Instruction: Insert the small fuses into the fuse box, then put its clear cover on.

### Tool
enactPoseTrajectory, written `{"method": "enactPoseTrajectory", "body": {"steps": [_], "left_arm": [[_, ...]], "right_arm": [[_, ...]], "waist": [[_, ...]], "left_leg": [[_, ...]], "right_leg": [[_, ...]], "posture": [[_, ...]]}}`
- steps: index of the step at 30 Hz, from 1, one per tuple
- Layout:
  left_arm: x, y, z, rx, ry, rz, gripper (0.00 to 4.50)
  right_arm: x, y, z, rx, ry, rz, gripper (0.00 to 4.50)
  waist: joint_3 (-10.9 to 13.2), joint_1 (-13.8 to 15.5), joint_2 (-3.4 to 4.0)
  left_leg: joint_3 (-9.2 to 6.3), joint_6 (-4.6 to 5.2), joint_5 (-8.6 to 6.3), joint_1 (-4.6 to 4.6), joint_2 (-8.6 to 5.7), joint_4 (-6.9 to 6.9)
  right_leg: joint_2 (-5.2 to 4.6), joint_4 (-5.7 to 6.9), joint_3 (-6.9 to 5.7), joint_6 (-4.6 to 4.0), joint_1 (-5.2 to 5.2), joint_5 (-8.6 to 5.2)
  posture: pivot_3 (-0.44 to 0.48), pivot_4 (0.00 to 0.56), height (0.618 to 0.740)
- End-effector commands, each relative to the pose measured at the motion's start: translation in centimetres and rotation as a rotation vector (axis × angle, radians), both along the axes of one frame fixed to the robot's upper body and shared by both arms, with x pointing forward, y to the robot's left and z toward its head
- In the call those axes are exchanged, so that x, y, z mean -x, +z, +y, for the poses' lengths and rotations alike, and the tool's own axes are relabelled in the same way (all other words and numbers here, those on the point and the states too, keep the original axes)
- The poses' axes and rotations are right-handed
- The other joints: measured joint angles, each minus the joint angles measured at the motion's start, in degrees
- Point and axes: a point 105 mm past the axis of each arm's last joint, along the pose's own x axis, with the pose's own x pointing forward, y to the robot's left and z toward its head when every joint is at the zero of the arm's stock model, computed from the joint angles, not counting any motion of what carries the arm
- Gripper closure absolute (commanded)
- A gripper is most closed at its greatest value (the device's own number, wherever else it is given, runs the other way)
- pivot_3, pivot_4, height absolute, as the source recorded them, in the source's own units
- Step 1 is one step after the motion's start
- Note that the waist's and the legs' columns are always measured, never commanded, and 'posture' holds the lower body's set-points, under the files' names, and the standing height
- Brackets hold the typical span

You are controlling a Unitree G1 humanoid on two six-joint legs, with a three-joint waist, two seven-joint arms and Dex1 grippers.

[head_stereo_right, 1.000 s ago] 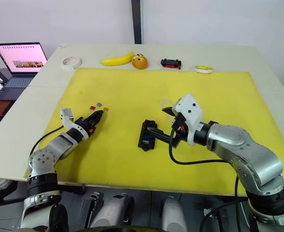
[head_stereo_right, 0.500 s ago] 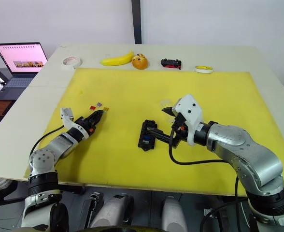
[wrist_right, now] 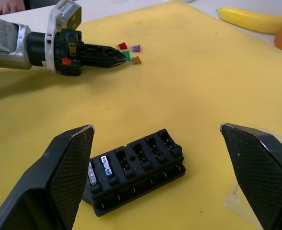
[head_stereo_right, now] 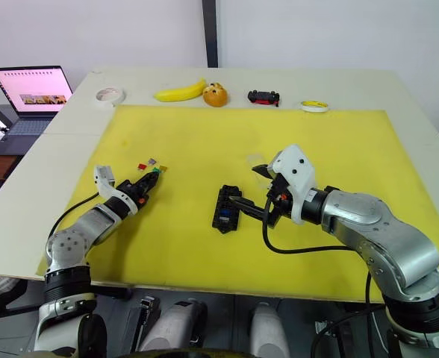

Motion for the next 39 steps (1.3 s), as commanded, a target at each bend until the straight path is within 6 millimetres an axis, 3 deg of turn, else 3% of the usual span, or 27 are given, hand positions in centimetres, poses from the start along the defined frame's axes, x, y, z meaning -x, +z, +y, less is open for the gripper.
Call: {"method": "enactPoseTrajectory", "body": {"steps": [1, 8, 15, 19, 28, 33, 39], "left_arm": [[0.8, -2.3, 0.4, -0.001, 0.015, 0.093, 4.45], [1.4, -1.0, 1.7, -0.016, 0.030, 0.063, 4.45], [3.7, 3.1, 4.2, -0.035, -0.025, -0.052, 4.45], [4.8, 5.8, 4.6, -0.033, -0.088, -0.124, 4.45], [6.3, 11.5, -1.8, 0.025, -0.436, -0.304, 4.45], [7.0, 13.3, -5.2, 0.052, -0.610, -0.365, 4.45], [6.7, 14.7, -7.8, 0.098, -0.713, -0.411, 4.45]], "right_arm": [[0.5, 1.4, 0.2, -0.003, 0.018, -0.064, 0.00], [0.4, 1.5, 0.2, -0.012, 0.017, -0.061, 0.00], [0.8, 1.8, 0.4, -0.094, 0.050, -0.019, 0.00], [1.0, 2.2, 0.6, -0.155, 0.067, 0.004, 0.00], [0.8, 3.2, 2.3, -0.363, 0.112, 0.098, 0.00], [0.3, 4.3, 3.3, -0.519, 0.114, 0.158, 0.00], [-0.7, 5.7, 4.2, -0.733, 0.089, 0.253, 0.00]], "waist": [[0.0, 0.0, 0.00], [0.0, -0.3, -0.03], [0.2, -2.5, -0.37], [0.3, -2.7, -0.42], [0.3, -1.9, -0.46], [0.3, -2.0, -0.45], [0.3, -2.0, -0.43]], "left_leg": [[0.00, -0.01, 0.00, 0.00, 0.00, -0.02], [0.02, -0.01, 0.00, 0.00, 0.03, -0.06], [-0.01, 0.00, 0.00, -0.11, 0.05, -0.21], [-0.05, -0.03, 0.01, -0.11, 0.06, -0.20], [-0.11, -0.03, 0.01, -0.17, -0.01, -0.18], [-0.08, -0.06, 0.03, -0.26, 0.00, -0.19], [-0.07, -0.13, 0.08, -0.31, 0.00, -0.17]], "right_leg": [[0.00, 0.00, 0.00, 0.00, -0.02, 0.00], [0.02, -0.01, 0.02, 0.00, -0.06, 0.00], [0.08, -0.02, 0.22, -0.01, -0.33, -0.01], [0.07, 0.01, 0.23, -0.02, -0.36, 0.00], [0.01, -0.02, 0.25, -0.03, -0.36, 0.01], [0.02, 0.04, 0.30, -0.04, -0.52, 0.01], [0.08, 0.09, 0.29, -0.04, -0.58, 0.02]], "posture": [[0.000, 0.150, 0.740], [0.000, 0.150, 0.740], [0.000, 0.150, 0.740], [0.000, 0.150, 0.740], [0.000, 0.150, 0.740], [0.000, 0.150, 0.740], [0.000, 0.150, 0.740]]}}
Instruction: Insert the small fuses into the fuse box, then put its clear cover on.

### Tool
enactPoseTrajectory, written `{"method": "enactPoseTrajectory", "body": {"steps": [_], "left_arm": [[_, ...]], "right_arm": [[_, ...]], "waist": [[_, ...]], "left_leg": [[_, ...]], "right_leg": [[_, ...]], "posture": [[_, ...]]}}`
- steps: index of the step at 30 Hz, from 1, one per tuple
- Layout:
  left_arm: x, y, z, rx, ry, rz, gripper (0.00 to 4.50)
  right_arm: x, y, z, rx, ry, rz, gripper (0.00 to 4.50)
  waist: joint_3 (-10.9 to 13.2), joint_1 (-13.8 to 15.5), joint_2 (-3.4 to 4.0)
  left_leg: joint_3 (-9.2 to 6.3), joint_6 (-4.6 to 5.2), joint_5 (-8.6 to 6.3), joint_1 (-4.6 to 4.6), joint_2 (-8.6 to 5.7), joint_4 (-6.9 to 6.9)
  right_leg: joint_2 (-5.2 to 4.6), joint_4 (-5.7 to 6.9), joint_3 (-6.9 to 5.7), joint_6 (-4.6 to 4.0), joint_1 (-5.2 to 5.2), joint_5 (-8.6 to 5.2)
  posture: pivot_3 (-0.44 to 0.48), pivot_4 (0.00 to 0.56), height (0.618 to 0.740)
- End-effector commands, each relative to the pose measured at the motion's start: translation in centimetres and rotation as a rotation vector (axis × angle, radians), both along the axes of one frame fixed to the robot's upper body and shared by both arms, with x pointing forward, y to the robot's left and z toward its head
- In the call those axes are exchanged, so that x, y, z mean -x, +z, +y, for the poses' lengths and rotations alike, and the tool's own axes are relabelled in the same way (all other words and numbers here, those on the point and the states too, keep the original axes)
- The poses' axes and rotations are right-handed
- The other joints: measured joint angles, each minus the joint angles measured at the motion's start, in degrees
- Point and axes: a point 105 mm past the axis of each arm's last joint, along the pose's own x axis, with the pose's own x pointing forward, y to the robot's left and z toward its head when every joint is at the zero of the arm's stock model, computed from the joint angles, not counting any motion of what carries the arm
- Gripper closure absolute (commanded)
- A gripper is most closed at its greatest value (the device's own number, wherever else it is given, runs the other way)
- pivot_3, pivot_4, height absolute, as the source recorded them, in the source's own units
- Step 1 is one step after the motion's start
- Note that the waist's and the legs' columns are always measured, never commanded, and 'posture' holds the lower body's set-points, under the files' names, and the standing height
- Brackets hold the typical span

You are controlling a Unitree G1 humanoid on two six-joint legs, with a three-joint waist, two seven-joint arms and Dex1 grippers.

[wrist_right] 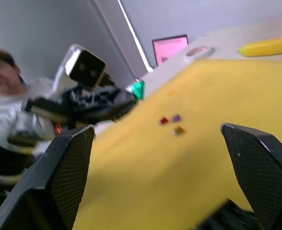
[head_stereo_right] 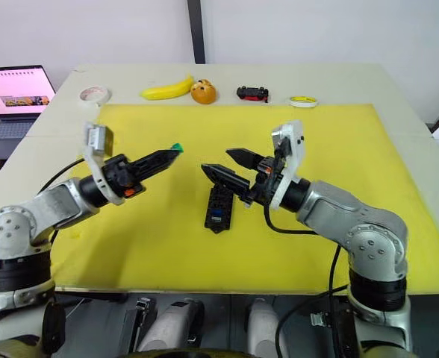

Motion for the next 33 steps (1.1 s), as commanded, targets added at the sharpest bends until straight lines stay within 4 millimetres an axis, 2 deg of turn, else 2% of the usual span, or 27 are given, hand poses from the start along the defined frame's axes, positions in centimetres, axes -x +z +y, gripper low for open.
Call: {"method": "enactPoseTrajectory", "body": {"steps": [1, 6, 9, 11, 19, 26, 29, 31, 33], "left_arm": [[0.2, 1.4, -0.8, 0.055, -0.054, -0.045, 4.45], [0.0, 1.6, -1.8, 0.089, -0.084, -0.047, 4.45], [0.1, 1.6, -2.2, 0.093, -0.094, -0.048, 4.50], [0.1, 1.5, -2.2, 0.096, -0.094, -0.046, 4.50], [0.2, 1.4, -2.2, 0.108, -0.098, -0.043, 4.50], [0.3, 1.3, -2.3, 0.114, -0.102, -0.041, 4.50], [0.2, 1.3, -2.4, 0.115, -0.098, -0.039, 4.50], [0.2, 1.3, -2.5, 0.116, -0.098, -0.038, 4.50], [0.3, 1.2, -2.5, 0.117, -0.099, -0.037, 4.50]], "right_arm": [[-0.1, 1.6, 0.2, -0.117, -0.002, 0.023, 0.00], [-0.2, 2.2, 0.7, -0.193, 0.000, 0.073, 0.00], [-0.3, 2.5, 0.7, -0.225, -0.004, 0.092, 0.82], [-0.3, 2.6, 0.6, -0.231, -0.005, 0.103, 1.69], [-0.3, 1.4, 0.9, -0.167, -0.015, 0.143, 1.69], [-0.4, 1.5, 0.9, -0.165, -0.013, 0.140, 1.69], [-0.4, 1.6, 0.9, -0.165, -0.006, 0.137, 2.46], [-0.4, 1.8, 1.0, -0.169, 0.000, 0.135, 3.41], [-0.4, 1.9, 1.0, -0.174, 0.000, 0.134, 3.41]], "waist": [[0.0, -0.1, 0.00], [0.0, -0.8, 0.00], [0.0, -1.0, 0.00], [0.0, -1.1, 0.00], [0.0, -1.0, 0.01], [0.0, -1.0, 0.00], [0.0, -1.0, 0.01], [0.0, -1.0, 0.01], [0.0, -1.0, 0.00]], "left_leg": [[0.01, -0.24, 0.14, -0.01, 0.00, 0.00], [0.01, -0.31, 0.19, -0.17, 0.00, 0.01], [0.01, -0.31, 0.20, -0.24, 0.00, 0.04], [0.01, -0.31, 0.20, -0.25, 0.00, 0.06], [0.01, -0.30, 0.20, -0.27, 0.00, 0.08], [0.01, -0.30, 0.20, -0.28, 0.00, 0.10], [0.01, -0.30, 0.20, -0.28, 0.00, 0.10], [0.01, -0.30, 0.20, -0.28, 0.00, 0.10], [0.01, -0.30, 0.20, -0.28, 0.00, 0.10]], "right_leg": [[0.00, 0.00, 0.00, 0.00, -0.02, 0.00], [0.01, 0.02, -0.01, 0.00, -0.17, 0.00], [0.01, 0.05, -0.01, 0.01, -0.23, 0.00], [0.02, 0.08, -0.01, 0.01, -0.24, 0.00], [0.04, 0.10, -0.01, 0.01, -0.25, 0.00], [0.04, 0.11, -0.01, 0.01, -0.26, 0.00], [0.04, 0.11, -0.02, 0.01, -0.26, 0.00], [0.04, 0.11, -0.01, 0.01, -0.26, 0.00], [0.04, 0.11, -0.01, 0.01, -0.26, 0.00]], "posture": [[0.000, 0.150, 0.740], [0.000, 0.150, 0.740], [0.000, 0.150, 0.740], [0.000, 0.150, 0.740], [0.000, 0.150, 0.740], [0.000, 0.150, 0.740], [0.000, 0.150, 0.740], [0.000, 0.150, 0.740], [0.000, 0.150, 0.740]]}}
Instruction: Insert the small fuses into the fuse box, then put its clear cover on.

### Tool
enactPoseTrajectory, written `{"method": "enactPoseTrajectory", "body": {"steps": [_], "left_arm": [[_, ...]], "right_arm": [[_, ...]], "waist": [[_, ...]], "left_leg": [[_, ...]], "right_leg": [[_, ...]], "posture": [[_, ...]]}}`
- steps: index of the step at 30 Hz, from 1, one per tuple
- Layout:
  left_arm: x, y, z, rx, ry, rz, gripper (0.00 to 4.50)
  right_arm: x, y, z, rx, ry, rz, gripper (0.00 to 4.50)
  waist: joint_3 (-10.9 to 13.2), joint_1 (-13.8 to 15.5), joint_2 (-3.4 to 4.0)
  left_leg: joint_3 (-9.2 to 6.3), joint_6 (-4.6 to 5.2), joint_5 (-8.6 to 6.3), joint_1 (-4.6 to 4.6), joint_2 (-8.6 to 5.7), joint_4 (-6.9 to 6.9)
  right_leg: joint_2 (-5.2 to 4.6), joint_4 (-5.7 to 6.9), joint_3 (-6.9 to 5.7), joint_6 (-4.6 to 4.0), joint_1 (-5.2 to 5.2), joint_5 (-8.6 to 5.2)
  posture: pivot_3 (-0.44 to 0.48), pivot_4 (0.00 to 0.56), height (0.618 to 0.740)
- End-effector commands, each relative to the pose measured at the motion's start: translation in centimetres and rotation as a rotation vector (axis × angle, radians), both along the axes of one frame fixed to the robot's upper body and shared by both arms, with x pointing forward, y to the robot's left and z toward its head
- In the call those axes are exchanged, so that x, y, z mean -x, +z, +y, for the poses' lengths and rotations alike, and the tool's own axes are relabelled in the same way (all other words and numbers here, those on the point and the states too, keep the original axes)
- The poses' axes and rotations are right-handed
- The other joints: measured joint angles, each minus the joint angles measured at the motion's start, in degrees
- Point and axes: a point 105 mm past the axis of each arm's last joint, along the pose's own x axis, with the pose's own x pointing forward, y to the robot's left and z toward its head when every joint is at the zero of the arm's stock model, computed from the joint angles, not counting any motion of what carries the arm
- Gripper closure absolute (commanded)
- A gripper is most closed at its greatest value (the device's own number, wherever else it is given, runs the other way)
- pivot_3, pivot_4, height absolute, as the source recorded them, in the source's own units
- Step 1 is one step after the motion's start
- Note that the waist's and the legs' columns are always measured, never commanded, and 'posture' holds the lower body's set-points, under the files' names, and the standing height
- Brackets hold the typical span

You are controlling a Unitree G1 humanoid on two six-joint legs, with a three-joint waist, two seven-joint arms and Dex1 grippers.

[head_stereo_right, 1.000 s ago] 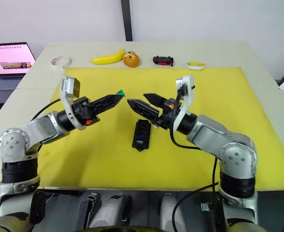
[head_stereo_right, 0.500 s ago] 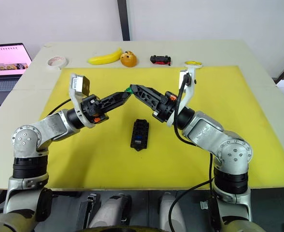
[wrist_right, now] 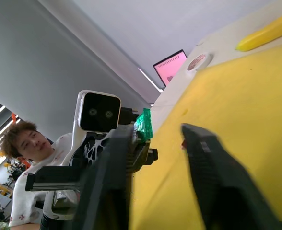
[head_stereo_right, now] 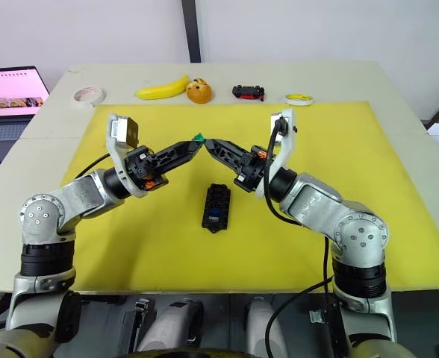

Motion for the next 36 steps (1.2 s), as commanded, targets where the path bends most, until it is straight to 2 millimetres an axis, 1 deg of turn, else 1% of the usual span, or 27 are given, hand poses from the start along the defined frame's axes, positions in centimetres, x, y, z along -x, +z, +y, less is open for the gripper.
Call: {"method": "enactPoseTrajectory", "body": {"steps": [1, 12, 18, 22, 28, 36], "left_arm": [[0.61, 0.75, -0.47, 0.012, -0.022, -0.038, 4.50], [0.64, 0.64, -0.62, 0.010, -0.027, -0.032, 4.50], [0.59, 0.96, -0.61, 0.014, -0.027, -0.032, 4.50], [0.63, 1.04, -0.88, 0.014, -0.030, -0.027, 4.50], [0.58, 0.63, -1.21, 0.014, -0.031, -0.014, 4.50], [0.53, 0.45, -0.92, -0.003, -0.035, -0.010, 4.50]], "right_arm": [[0.51, 1.36, 0.19, -0.031, 0.025, -0.045, 3.41], [0.67, 1.62, 0.44, -0.032, 0.044, -0.054, 3.41], [0.68, 1.58, 0.58, -0.024, 0.052, -0.055, 3.41], [0.79, 1.79, 0.76, -0.031, 0.062, -0.060, 4.46], [1.03, 1.78, 0.88, -0.036, 0.079, -0.049, 4.46], [1.08, 2.28, 0.57, -0.065, 0.074, -0.044, 4.46]], "waist": [[0.0, 0.0, 0.00], [0.0, 0.0, 0.00], [0.0, 0.0, 0.00], [0.0, 0.0, 0.00], [0.0, 0.0, 0.00], [0.0, 0.0, 0.00]], "left_leg": [[0.00, 0.00, 0.00, 0.00, 0.00, 0.00], [0.00, 0.00, 0.00, 0.00, 0.00, 0.01], [0.00, 0.00, 0.00, 0.00, 0.00, 0.01], [0.00, 0.00, 0.00, 0.00, 0.00, 0.02], [0.00, 0.00, 0.00, 0.00, 0.00, 0.02], [0.00, 0.00, 0.01, 0.00, 0.00, 0.02]], "right_leg": [[0.00, 0.00, 0.00, 0.00, 0.00, 0.00], [0.00, 0.02, 0.00, 0.00, -0.01, 0.00], [0.00, 0.02, 0.00, 0.00, -0.01, 0.00], [0.00, 0.02, 0.00, 0.00, -0.01, 0.00], [0.00, 0.03, 0.00, 0.00, -0.01, 0.00], [0.01, 0.03, 0.00, 0.00, -0.01, 0.00]], "posture": [[0.000, 0.150, 0.740], [0.000, 0.150, 0.740], [0.000, 0.150, 0.740], [0.000, 0.150, 0.740], [0.000, 0.150, 0.740], [0.000, 0.150, 0.740]]}}
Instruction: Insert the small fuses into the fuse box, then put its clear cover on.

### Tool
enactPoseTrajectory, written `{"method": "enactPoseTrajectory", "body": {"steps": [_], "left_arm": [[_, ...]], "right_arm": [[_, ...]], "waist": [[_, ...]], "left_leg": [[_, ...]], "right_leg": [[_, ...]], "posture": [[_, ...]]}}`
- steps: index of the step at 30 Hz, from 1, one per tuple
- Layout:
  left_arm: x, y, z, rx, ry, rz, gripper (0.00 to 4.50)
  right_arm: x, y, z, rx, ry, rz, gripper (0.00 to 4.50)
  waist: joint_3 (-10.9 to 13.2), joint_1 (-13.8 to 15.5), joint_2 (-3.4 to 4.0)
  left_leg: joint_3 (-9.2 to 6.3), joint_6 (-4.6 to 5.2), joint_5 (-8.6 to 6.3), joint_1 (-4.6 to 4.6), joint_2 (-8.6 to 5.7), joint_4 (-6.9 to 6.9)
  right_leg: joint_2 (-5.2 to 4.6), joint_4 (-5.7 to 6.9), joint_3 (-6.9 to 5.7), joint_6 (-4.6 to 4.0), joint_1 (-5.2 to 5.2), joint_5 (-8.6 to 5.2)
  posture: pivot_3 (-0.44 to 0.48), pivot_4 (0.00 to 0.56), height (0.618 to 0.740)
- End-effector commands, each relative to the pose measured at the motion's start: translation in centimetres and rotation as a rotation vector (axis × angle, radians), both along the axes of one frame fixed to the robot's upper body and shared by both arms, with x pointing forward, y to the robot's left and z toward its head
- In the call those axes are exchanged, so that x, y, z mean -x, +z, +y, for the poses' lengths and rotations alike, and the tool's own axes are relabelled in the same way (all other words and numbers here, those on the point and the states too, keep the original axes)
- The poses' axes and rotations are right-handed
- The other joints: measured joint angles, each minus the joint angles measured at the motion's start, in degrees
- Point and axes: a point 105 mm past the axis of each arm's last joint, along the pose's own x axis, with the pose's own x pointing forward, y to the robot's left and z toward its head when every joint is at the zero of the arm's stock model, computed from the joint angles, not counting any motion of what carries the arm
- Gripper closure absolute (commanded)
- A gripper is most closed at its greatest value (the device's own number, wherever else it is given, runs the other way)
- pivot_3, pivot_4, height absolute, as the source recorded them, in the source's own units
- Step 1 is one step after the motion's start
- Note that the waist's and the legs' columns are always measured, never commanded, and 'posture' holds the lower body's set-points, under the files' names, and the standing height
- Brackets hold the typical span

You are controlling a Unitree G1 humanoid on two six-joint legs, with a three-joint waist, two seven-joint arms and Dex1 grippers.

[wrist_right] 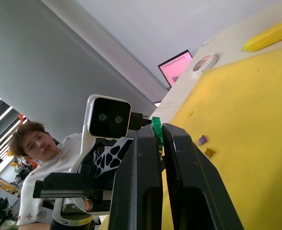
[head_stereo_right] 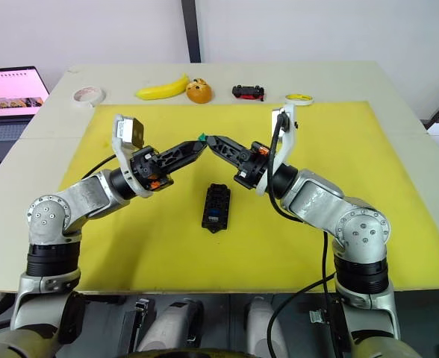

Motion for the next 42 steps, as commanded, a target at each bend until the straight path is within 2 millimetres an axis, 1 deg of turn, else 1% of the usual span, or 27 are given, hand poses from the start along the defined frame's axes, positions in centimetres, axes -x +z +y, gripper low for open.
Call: {"method": "enactPoseTrajectory", "body": {"steps": [1, 3, 5, 6, 7, 10, 13, 16, 19, 21, 24, 25, 27, 30, 32, 36, 42], "left_arm": [[0.4, 0.4, -0.2, -0.025, -0.017, -0.024, 4.50], [0.3, 0.4, -0.2, -0.025, -0.015, -0.018, 4.50], [0.3, 0.4, -0.1, -0.022, -0.015, -0.016, 3.82], [0.3, 0.4, 0.1, -0.023, -0.016, -0.017, 3.58], [0.4, 0.5, 0.2, -0.023, -0.017, -0.018, 3.15], [1.1, 0.6, 1.3, -0.063, -0.036, -0.044, 1.55], [2.0, 0.5, 2.8, -0.144, -0.071, -0.089, 0.03], [2.9, 0.1, 3.5, -0.294, -0.110, -0.202, 0.03], [3.5, -0.9, 3.5, -0.481, -0.164, -0.400, 0.03], [3.8, -1.9, 3.5, -0.582, -0.220, -0.529, 0.03], [4.2, -4.7, 4.0, -0.766, -0.354, -0.798, 0.03], [4.1, -5.4, 4.1, -0.794, -0.386, -0.857, 0.03], [3.3, -6.1, 4.0, -0.822, -0.391, -0.930, 0.03], [2.1, -7.1, 3.7, -0.858, -0.395, -1.014, 0.03], [1.4, -7.6, 3.4, -0.872, -0.392, -1.048, 0.03], [0.1, -7.8, 2.4, -0.867, -0.345, -1.073, 0.03], [-0.7, -8.1, 1.4, -0.868, -0.315, -1.090, 0.03]], "right_arm": [[1.1, 1.8, 0.5, -0.043, 0.051, -0.055, 4.46], [1.1, 1.8, 0.4, -0.044, 0.051, -0.054, 4.46], [1.2, 1.9, 0.4, -0.045, 0.050, -0.054, 4.50], [1.2, 1.9, 0.3, -0.047, 0.049, -0.053, 4.50], [1.2, 1.9, 0.3, -0.049, 0.049, -0.053, 4.50], [1.2, 2.1, 0.0, -0.045, 0.043, -0.058, 4.50], [1.4, 2.1, -0.3, -0.028, 0.043, -0.066, 4.50], [1.9, 1.7, -0.6, 0.046, 0.058, -0.093, 4.50], [2.7, 0.7, -0.7, 0.209, 0.092, -0.163, 4.50], [3.2, 0.0, -0.6, 0.309, 0.123, -0.214, 4.50], [3.9, -1.4, -0.3, 0.486, 0.178, -0.316, 4.50], [3.9, -1.7, -0.2, 0.535, 0.192, -0.352, 4.50], [4.0, -2.8, -0.1, 0.651, 0.218, -0.435, 4.50], [3.7, -4.3, -0.1, 0.793, 0.255, -0.546, 4.50], [3.2, -4.8, -0.2, 0.840, 0.261, -0.596, 4.50], [2.2, -5.4, -0.2, 0.893, 0.262, -0.670, 4.50], [1.0, -6.4, -0.4, 0.953, 0.255, -0.746, 4.50]], "waist": [[0.0, 0.0, 0.00], [0.0, 0.0, 0.00], [0.0, 0.0, 0.00], [0.0, 0.0, 0.00], [0.0, -0.1, 0.00], [0.0, -0.2, 0.00], [0.0, -0.3, 0.00], [0.0, -0.3, 0.02], [0.0, -0.1, 0.05], [0.0, 0.0, 0.10], [0.1, -0.1, 0.15], [0.1, 0.0, 0.17], [0.1, 0.1, 0.17], [0.1, 0.2, 0.15], [0.1, 0.2, 0.15], [0.1, 0.2, 0.15], [0.1, 0.0, 0.14]], "left_leg": [[0.00, 0.00, 0.00, 0.00, 0.00, 0.00], [0.00, 0.00, 0.00, 0.00, 0.00, 0.00], [0.00, 0.00, 0.00, 0.00, 0.00, 0.00], [0.00, 0.00, 0.00, 0.00, 0.00, 0.01], [0.00, 0.00, 0.00, 0.00, 0.00, 0.00], [0.00, 0.00, 0.00, 0.00, 0.01, 0.00], [0.00, 0.01, 0.00, 0.00, 0.01, 0.00], [0.01, 0.02, -0.01, 0.00, 0.01, 0.00], [0.06, 0.08, -0.04, -0.02, 0.00, -0.01], [0.09, 0.07, -0.04, -0.03, -0.01, -0.03], [0.13, 0.10, -0.05, -0.02, 0.03, -0.07], [0.16, 0.19, -0.10, -0.02, 0.04, -0.07], [0.14, 0.35, -0.19, -0.03, 0.09, -0.07], [0.08, 0.39, -0.21, -0.14, 0.06, 0.03], [0.07, 0.43, -0.24, -0.20, 0.03, 0.07], [0.06, 0.45, -0.25, -0.32, 0.01, 0.20], [0.03, 0.44, -0.24, -0.32, 0.03, 0.25]], "right_leg": [[0.00, 0.00, 0.00, 0.00, 0.00, 0.00], [0.00, 0.00, 0.00, 0.00, 0.00, 0.00], [0.00, 0.00, 0.00, 0.00, 0.00, 0.00], [0.00, 0.00, 0.00, 0.00, 0.00, 0.00], [0.00, 0.00, 0.00, 0.00, 0.00, 0.00], [0.01, 0.02, 0.00, 0.00, -0.01, 0.00], [0.02, 0.07, 0.01, 0.00, -0.04, 0.00], [0.05, 0.09, 0.02, 0.00, -0.06, 0.00], [0.07, 0.06, 0.02, -0.01, -0.05, -0.01], [0.07, -0.01, 0.02, -0.02, -0.03, -0.01], [0.07, -0.06, 0.02, -0.02, -0.02, -0.01], [0.07, -0.06, 0.02, -0.03, -0.03, -0.01], [0.07, -0.06, 0.01, -0.03, -0.04, -0.01], [0.03, -0.10, -0.05, -0.03, -0.06, 0.00], [0.00, -0.12, -0.09, -0.01, -0.08, 0.01], [-0.01, -0.10, -0.11, 0.01, -0.17, 0.01], [0.01, -0.01, -0.12, 0.01, -0.19, 0.02]], "posture": [[0.000, 0.150, 0.740], [0.000, 0.150, 0.740], [0.000, 0.150, 0.740], [0.000, 0.150, 0.740], [0.000, 0.150, 0.740], [0.000, 0.150, 0.740], [0.000, 0.150, 0.740], [0.000, 0.150, 0.740], [0.000, 0.150, 0.740], [0.000, 0.150, 0.740], [0.000, 0.150, 0.740], [0.000, 0.150, 0.740], [0.000, 0.150, 0.740], [0.000, 0.150, 0.740], [0.000, 0.150, 0.740], [0.000, 0.150, 0.740], [0.000, 0.150, 0.740]]}}
